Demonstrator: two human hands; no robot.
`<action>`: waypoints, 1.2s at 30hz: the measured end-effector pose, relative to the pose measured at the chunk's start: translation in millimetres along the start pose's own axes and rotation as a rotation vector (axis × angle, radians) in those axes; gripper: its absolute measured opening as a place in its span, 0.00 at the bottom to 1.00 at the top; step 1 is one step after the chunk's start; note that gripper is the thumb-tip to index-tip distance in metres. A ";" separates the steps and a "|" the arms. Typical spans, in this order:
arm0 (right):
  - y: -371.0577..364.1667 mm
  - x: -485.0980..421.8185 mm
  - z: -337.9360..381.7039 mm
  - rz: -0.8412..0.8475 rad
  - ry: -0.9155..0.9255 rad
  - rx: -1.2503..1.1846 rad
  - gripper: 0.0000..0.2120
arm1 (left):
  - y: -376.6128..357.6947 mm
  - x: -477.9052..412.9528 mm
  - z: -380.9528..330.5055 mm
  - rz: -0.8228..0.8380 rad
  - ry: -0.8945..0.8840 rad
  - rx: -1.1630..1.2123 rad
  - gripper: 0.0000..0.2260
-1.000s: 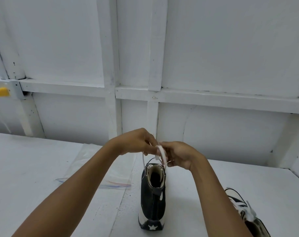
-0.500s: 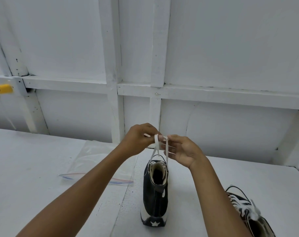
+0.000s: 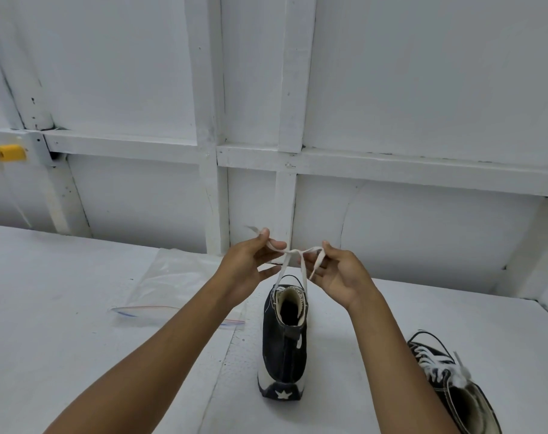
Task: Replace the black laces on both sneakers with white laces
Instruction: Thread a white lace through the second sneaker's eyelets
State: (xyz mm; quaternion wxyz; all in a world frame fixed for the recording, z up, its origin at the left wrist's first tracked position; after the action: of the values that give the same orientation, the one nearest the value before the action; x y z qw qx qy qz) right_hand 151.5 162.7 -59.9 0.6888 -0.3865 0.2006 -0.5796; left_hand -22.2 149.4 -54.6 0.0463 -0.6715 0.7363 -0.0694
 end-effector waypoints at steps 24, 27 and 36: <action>14.9 14.0 2.4 0.094 -0.089 1.121 0.07 | 22.9 10.1 -1.5 0.331 0.035 -1.082 0.04; 17.1 16.0 7.5 0.117 -0.089 1.180 0.07 | 21.8 14.5 -3.6 0.419 0.016 -1.149 0.05; 21.8 21.2 11.9 0.176 -0.101 1.305 0.02 | 24.9 17.1 -3.0 0.330 -0.028 -1.128 0.05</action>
State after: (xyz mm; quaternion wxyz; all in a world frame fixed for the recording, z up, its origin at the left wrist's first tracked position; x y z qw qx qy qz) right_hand 179.4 146.7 -65.5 0.8351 0.1015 -0.1938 -0.5047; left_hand -48.7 134.7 -55.3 -0.2984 -0.4695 0.7536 0.3502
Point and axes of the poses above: each hand's wrist, its own x-axis away from the middle knuckle, its own y-axis out of the back of the hand, z = x × y, the point moved 3 cm from there along -x, towards the middle knuckle, and after that the axes turned 15 degrees about -x, right-handed, at the moved point
